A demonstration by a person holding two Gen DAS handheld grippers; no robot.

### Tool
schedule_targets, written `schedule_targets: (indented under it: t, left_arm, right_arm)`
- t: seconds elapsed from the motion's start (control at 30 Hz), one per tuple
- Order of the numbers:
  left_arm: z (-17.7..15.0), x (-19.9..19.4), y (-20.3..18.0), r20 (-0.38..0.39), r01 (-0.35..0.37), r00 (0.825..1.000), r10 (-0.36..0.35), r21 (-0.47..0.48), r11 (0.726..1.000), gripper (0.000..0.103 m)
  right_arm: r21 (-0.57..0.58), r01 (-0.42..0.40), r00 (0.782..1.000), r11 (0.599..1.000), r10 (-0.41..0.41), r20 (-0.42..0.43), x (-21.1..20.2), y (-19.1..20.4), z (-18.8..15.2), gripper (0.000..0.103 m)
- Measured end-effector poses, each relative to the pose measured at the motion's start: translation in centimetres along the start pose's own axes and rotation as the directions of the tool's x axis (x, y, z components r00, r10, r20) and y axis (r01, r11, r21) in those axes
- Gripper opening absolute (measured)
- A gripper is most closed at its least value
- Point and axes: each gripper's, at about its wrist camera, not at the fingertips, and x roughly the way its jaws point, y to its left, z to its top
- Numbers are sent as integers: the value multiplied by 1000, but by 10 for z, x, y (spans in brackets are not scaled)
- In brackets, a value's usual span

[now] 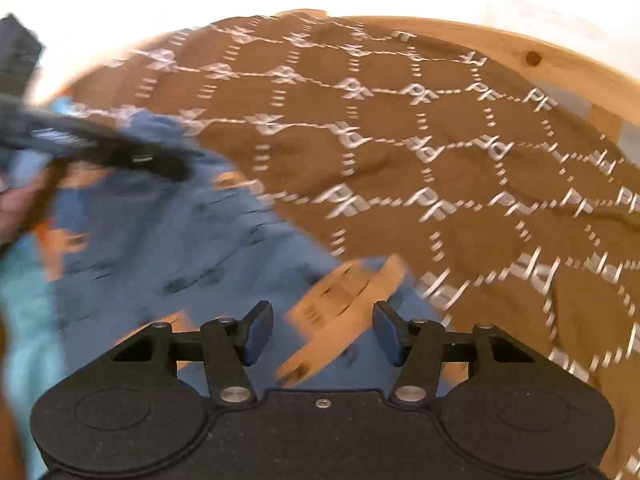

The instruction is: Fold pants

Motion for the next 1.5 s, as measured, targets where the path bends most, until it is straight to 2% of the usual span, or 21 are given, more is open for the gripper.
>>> schedule_targets:
  t: [0.03,0.13,0.23,0.3,0.37,0.43,0.53,0.63,0.67,0.73,0.8,0.83,0.9,1.0,1.07,1.17,1.2,1.27,1.33,1.4,1.5]
  left_arm:
    - [-1,1,0,3,0,1000,0,13,1000,38]
    - [-3,-1,1,5,0,1000,0,24,1000,37]
    - [-1,-3,2,1,6,1000,-6,15,1000,38]
    - [0,-9,0,3,9,1000,-9,12,1000,46]
    - [0,-15,-6,19,22,1000,-23,20,1000,67]
    - [-3,-19,-15,32,17,999,-19,51,999,77]
    - [-10,-20,-33,19,18,1000,-20,110,994,82]
    - [-26,-14,-53,-35,56,998,-52,150,987,89]
    - [-32,-12,-59,-49,58,997,-51,166,984,90]
    - [-46,-5,-71,-67,22,998,-7,222,975,90]
    - [-60,8,-81,-103,-44,992,78,297,954,90]
    - [-65,12,-84,-112,-75,987,118,331,941,90]
    - [-67,9,-92,-96,-95,986,139,367,925,92]
    - [-63,0,-103,-92,-45,993,77,310,950,100]
    - [-58,-2,-117,-83,26,997,-3,283,959,103]
    - [-52,0,-151,-57,119,993,-106,318,941,103]
    - [-50,3,-165,-48,149,989,-141,331,932,103]
    - [-46,16,-201,-48,219,975,-216,366,905,103]
    - [-45,27,-236,-52,290,954,-294,398,871,103]
    - [-47,39,-272,-52,357,927,-372,432,829,103]
    - [-49,63,-316,-71,395,907,-416,485,780,103]
  right_arm:
    - [2,42,999,999,-42,-3,6,-4,4,50]
    - [106,186,982,977,-189,12,8,-25,12,55]
    - [190,225,969,956,-239,56,-20,-31,9,54]
    - [174,227,966,958,-245,89,-47,-18,1,57]
    - [147,229,968,962,-241,66,-69,0,-15,62]
    - [145,231,971,962,-237,29,-82,14,-31,66]
    - [147,268,963,952,-263,-50,-92,31,-64,77]
    - [175,326,944,929,-312,-104,-100,37,-94,92]
    - [188,348,937,919,-333,-103,-106,37,-105,101]
    - [207,398,917,894,-384,-105,-119,30,-119,102]
    - [220,447,894,867,-435,-105,-133,15,-133,102]
    - [244,475,880,846,-461,-114,-139,5,-137,102]
    - [303,532,845,791,-520,-127,-159,-14,-149,102]
    - [355,624,771,696,-624,-131,-192,-34,-167,102]
    - [386,669,724,635,-674,-145,-209,-48,-178,102]
    - [439,716,661,543,-730,-174,-235,-70,-193,102]
    - [459,721,649,519,-738,-185,-242,-78,-197,102]
    - [496,721,637,484,-743,-203,-254,-88,-206,102]
    - [533,704,647,471,-734,-206,-262,-94,-212,102]
    - [542,687,664,484,-721,-197,-267,-95,-217,102]
    - [521,677,685,520,-704,-186,-271,-91,-220,102]
